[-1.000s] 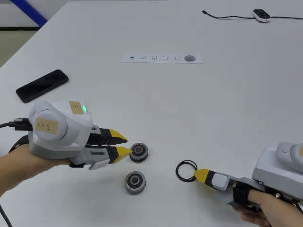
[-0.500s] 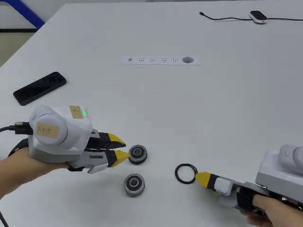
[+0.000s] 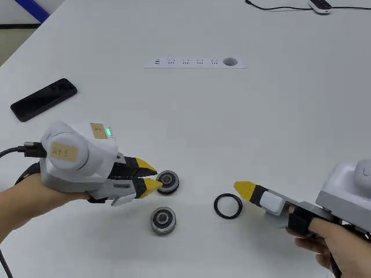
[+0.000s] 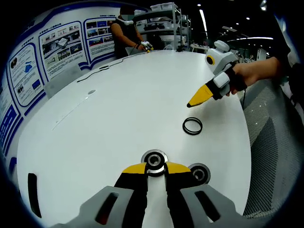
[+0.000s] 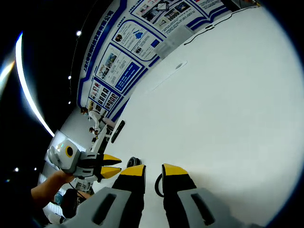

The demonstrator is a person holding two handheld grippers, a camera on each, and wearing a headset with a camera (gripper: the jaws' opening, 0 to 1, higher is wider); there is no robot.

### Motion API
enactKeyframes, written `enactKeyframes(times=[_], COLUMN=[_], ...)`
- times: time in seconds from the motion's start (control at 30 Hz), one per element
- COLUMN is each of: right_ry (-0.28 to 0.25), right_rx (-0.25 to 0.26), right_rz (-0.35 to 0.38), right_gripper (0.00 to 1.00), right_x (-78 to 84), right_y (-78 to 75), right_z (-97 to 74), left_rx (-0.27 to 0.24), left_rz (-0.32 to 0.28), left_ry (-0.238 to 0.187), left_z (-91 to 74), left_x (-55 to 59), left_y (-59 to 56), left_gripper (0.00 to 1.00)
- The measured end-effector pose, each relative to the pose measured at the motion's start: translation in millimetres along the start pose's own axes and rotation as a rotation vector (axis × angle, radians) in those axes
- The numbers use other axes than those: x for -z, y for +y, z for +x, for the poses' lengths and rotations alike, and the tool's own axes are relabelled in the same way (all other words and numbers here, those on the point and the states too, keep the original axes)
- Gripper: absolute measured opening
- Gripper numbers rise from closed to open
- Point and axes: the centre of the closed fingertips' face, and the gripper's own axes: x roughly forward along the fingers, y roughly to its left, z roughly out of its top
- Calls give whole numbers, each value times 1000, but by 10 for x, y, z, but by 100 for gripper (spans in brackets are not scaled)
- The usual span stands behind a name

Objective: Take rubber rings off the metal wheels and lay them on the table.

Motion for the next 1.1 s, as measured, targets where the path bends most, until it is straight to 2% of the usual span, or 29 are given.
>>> enactKeyframes(times=[0.13, 0.27, 0.37, 0.47, 0.73, 1.03, 1.1], right_ry=[19, 27, 37, 34, 20, 33, 39], right_rx=[-36, -56, -59, -64, -75, -87, -90], right_rz=[5, 4, 3, 13, 25, 40, 40], right_gripper=[15, 14, 14, 14, 14, 14, 14], right_x=[48, 75, 105, 96, 55, 94, 105], right_y=[119, 174, 165, 158, 164, 171, 180], right_z=[90, 132, 141, 146, 133, 171, 191], left_rx=[6, 16, 21, 26, 35, 41, 46], left_rz=[-4, -2, -2, -9, -2, 1, 19], left_ry=[1, 8, 11, 4, 19, 18, 18], left_z=[57, 92, 110, 124, 174, 178, 177], left_x=[-12, 4, 9, 1, 12, 20, 24], left_y=[4, 5, 6, 10, -1, -5, -5], left_gripper=[14, 14, 14, 14, 14, 14, 14])
